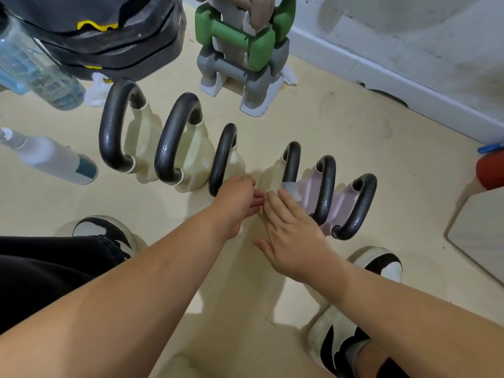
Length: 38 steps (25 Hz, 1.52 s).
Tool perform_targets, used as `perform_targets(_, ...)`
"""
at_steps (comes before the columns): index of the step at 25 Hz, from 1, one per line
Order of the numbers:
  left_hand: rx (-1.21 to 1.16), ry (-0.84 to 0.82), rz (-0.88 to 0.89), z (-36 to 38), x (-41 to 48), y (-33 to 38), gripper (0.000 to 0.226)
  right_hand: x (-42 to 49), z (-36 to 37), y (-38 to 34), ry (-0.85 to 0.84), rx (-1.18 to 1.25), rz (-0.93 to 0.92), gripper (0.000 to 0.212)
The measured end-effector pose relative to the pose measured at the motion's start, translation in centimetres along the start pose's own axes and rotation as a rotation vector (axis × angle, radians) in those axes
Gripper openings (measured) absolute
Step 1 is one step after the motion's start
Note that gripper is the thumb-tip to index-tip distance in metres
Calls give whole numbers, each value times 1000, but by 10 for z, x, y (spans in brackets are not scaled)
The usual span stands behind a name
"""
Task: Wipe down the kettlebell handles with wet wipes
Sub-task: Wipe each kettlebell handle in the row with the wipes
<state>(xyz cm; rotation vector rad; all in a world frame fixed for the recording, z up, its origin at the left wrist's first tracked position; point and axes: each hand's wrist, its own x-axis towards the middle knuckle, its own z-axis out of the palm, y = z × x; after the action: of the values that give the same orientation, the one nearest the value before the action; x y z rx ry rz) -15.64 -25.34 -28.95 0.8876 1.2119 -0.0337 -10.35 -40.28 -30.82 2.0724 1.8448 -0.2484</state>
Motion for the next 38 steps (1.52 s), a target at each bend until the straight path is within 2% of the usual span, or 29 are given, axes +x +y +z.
perform_targets(3,-8,19,3,-2,0,2,18,1,4,24,53,-68,-113,69)
perform_targets(4,-2,21,10,-3,1,2,21,5,-2,32,87,-49,-97,67)
perform_targets(6,33,31,34,-4,5,1,28,27,-8,46,192,117,61,66)
perform_targets(8,66,34,47,-3,9,0,32,59,-13,60,317,498,267,68)
perform_targets(9,78,31,46,-2,10,0,32,75,-21,66,328,778,353,66)
perform_targets(10,85,25,48,0,10,0,32,88,-30,74,297,1036,459,58)
perform_targets(12,75,8,51,2,10,2,26,101,-45,87,127,1428,658,48)
perform_targets(14,60,2,52,3,10,3,21,98,-49,90,39,1585,730,52)
perform_targets(16,70,3,53,4,11,2,24,88,-44,74,126,1614,802,50)
perform_targets(19,85,-3,60,6,8,-2,23,64,-29,19,254,1484,821,65)
perform_targets(22,86,1,61,9,5,-3,17,31,-33,-28,403,1463,816,48)
perform_targets(23,80,-5,64,9,6,-3,18,31,-37,-25,419,1531,882,40)
perform_targets(25,86,-29,70,12,5,-2,22,47,-42,5,345,1712,1053,33)
perform_targets(27,99,-21,66,13,1,-1,26,59,-55,41,262,2004,1019,33)
perform_targets(29,91,-11,63,13,-1,-1,26,65,-66,64,231,2290,979,45)
perform_targets(31,83,9,67,10,0,0,23,70,-71,69,128,2364,1015,44)
perform_targets(34,88,43,75,6,3,4,20,87,-64,63,142,2188,1136,44)
perform_targets(38,116,39,77,8,-1,4,18,75,-52,36,117,1844,1143,45)
